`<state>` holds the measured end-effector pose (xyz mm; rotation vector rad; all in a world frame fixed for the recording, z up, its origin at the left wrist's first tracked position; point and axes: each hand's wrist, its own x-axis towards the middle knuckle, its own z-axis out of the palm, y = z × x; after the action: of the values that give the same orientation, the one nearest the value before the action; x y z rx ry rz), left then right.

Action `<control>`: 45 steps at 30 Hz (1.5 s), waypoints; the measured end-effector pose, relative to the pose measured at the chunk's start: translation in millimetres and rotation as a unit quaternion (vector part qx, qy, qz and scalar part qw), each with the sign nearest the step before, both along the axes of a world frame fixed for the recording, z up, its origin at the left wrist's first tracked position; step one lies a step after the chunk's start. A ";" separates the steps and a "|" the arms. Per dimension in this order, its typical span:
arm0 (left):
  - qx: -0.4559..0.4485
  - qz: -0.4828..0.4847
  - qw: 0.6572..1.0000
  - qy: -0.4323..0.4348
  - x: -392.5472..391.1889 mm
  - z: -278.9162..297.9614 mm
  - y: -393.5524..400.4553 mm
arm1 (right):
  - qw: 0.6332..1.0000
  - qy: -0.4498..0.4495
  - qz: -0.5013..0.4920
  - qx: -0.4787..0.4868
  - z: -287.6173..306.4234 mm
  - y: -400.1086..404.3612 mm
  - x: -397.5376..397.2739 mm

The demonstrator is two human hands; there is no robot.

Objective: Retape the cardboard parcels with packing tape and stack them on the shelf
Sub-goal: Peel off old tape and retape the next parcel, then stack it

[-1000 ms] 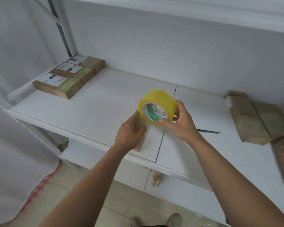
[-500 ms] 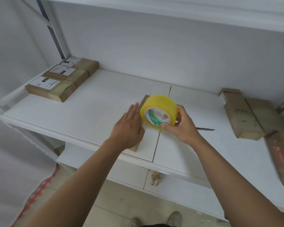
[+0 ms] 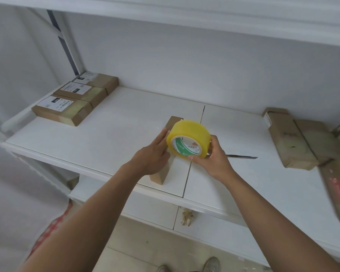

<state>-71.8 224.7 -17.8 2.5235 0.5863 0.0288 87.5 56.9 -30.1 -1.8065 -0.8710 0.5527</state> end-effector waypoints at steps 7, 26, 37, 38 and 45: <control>-0.026 0.010 0.998 -0.062 -14.6 -4.6 30.8 | 0.999 -0.035 0.028 -0.024 3.9 30.1 -6.4; -0.187 0.288 0.935 -0.084 -49.3 -48.0 50.3 | 0.992 -0.060 0.106 -0.046 -19.2 129.3 -43.3; 0.037 0.253 0.966 -0.020 -32.9 -59.4 11.7 | 0.988 -0.086 0.099 -0.082 -22.6 129.9 -42.7; 0.040 0.258 0.965 -0.018 -31.8 -60.4 11.4 | 0.987 -0.092 0.102 -0.086 -20.0 129.7 -40.7; 0.050 0.264 0.963 0.015 -30.4 -58.7 11.5 | 0.979 -0.139 0.106 -0.103 -12.1 108.0 -19.4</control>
<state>-102.2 236.3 -76.5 2.3911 1.2811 0.2191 68.2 164.9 -42.2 -2.0242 -1.2451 0.5488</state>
